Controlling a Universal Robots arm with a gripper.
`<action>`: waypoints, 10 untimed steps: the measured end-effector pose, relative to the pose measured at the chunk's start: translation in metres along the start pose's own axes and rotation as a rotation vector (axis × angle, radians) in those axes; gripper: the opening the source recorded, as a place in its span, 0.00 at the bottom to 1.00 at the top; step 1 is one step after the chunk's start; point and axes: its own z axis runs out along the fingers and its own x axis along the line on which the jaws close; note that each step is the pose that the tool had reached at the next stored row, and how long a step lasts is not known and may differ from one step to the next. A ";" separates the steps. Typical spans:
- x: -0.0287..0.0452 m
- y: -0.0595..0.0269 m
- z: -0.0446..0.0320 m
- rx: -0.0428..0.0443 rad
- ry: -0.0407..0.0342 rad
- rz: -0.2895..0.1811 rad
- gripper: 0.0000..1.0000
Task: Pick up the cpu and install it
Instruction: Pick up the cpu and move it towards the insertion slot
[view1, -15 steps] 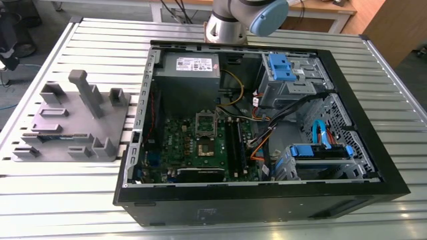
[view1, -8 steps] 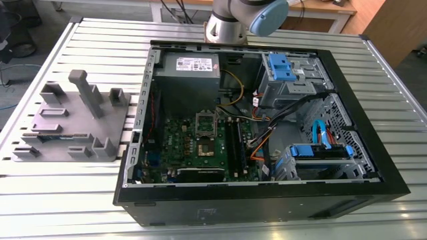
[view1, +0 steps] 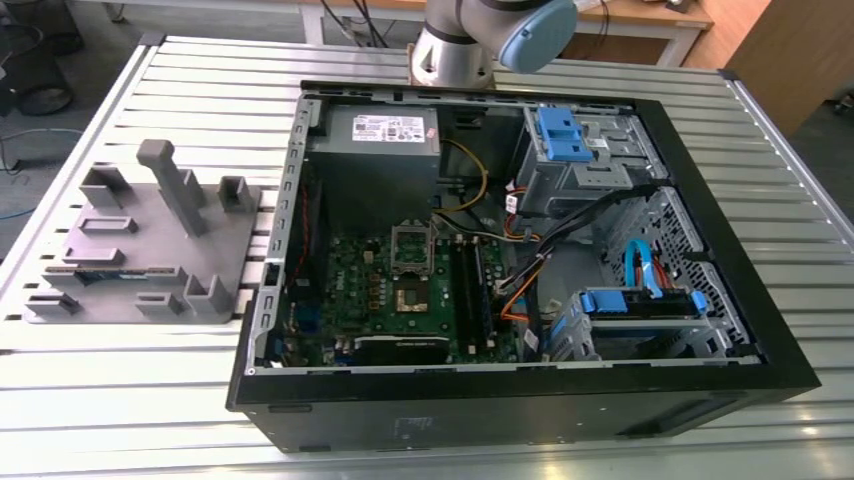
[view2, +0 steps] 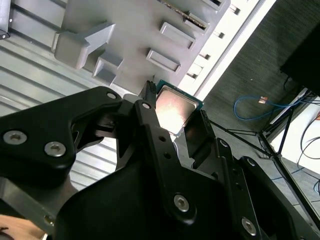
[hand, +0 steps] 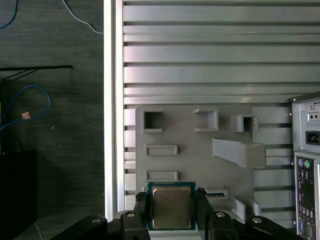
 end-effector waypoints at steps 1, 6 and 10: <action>0.0000 0.0000 -0.0001 0.0001 0.0001 0.000 0.47; -0.0001 0.0000 -0.0003 0.0002 0.0003 0.000 0.47; -0.0028 0.0001 -0.0001 0.0001 0.0003 0.000 0.47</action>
